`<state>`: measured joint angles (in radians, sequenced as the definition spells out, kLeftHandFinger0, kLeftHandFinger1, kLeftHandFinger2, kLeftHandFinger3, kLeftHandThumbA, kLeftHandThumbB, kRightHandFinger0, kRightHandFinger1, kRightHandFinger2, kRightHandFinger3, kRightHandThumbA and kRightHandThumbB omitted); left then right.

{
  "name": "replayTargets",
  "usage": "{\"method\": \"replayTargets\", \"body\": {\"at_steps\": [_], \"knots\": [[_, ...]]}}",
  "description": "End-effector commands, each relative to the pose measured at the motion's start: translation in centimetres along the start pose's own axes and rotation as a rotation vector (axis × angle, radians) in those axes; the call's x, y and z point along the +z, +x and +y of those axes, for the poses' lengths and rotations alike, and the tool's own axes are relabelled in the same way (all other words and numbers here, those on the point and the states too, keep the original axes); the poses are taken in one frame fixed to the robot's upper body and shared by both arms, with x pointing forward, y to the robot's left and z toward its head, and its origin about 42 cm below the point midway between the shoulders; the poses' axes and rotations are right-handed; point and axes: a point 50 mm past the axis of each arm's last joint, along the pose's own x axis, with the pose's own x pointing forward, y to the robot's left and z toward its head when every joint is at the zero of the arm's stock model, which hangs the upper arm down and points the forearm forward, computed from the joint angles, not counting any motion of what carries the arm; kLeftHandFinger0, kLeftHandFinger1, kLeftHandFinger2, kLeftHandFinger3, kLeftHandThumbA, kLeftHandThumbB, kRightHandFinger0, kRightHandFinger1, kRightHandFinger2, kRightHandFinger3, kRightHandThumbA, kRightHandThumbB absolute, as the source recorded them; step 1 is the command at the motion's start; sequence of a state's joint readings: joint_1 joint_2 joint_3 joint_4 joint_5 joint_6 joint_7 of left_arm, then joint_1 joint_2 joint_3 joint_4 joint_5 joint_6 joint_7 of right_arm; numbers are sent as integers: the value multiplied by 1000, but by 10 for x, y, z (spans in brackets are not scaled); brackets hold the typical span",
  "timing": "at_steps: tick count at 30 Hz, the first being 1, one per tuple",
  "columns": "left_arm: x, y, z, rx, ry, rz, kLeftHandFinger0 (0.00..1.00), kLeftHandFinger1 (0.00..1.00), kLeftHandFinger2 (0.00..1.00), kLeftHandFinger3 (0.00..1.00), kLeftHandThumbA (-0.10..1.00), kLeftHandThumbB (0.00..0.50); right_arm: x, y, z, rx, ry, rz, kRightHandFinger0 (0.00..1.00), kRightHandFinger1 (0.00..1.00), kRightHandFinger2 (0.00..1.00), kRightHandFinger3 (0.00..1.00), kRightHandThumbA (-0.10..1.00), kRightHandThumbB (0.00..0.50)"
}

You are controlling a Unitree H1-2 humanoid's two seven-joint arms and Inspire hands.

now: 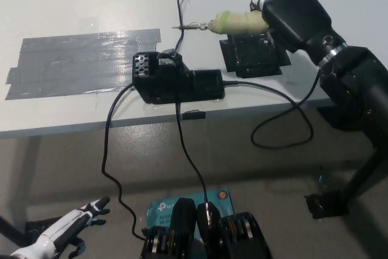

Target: The robot uses its right hand to grab and lift the soldering gun kept on the middle of the table and puts it in its base

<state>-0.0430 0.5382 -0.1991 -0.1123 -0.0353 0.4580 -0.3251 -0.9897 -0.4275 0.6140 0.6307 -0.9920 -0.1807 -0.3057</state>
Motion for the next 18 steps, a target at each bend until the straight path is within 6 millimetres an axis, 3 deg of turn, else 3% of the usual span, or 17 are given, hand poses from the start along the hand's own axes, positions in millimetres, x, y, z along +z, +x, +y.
{"method": "replayTargets", "body": {"at_steps": [1,2,6,11,16,18], "knots": [[0,-4,4,-4,8,11,1000,931,1000,1000,1000,500,-14,10,-33,-49,-18,-61,0,0,89,33,-100,362],[0,-4,4,-4,12,12,1000,931,1000,1000,1000,500,-14,9,-31,-32,-34,-63,0,0,12,89,-100,342],[1,-4,4,-10,17,10,1000,917,1000,1000,1000,500,-14,9,-27,-10,-48,-55,0,0,0,122,-100,227],[3,-3,3,-15,14,2,1000,912,1000,1000,1000,500,-14,11,-24,-12,-68,-70,0,0,140,68,-100,99],[4,-2,2,-13,27,3,1000,890,1000,1000,1000,500,-9,15,-24,-17,-54,-91,0,0,156,0,-100,36],[4,-2,2,-15,26,0,1000,876,1000,1000,1000,500,-8,15,-23,-16,-61,-93,0,0,162,26,-100,46]]}}
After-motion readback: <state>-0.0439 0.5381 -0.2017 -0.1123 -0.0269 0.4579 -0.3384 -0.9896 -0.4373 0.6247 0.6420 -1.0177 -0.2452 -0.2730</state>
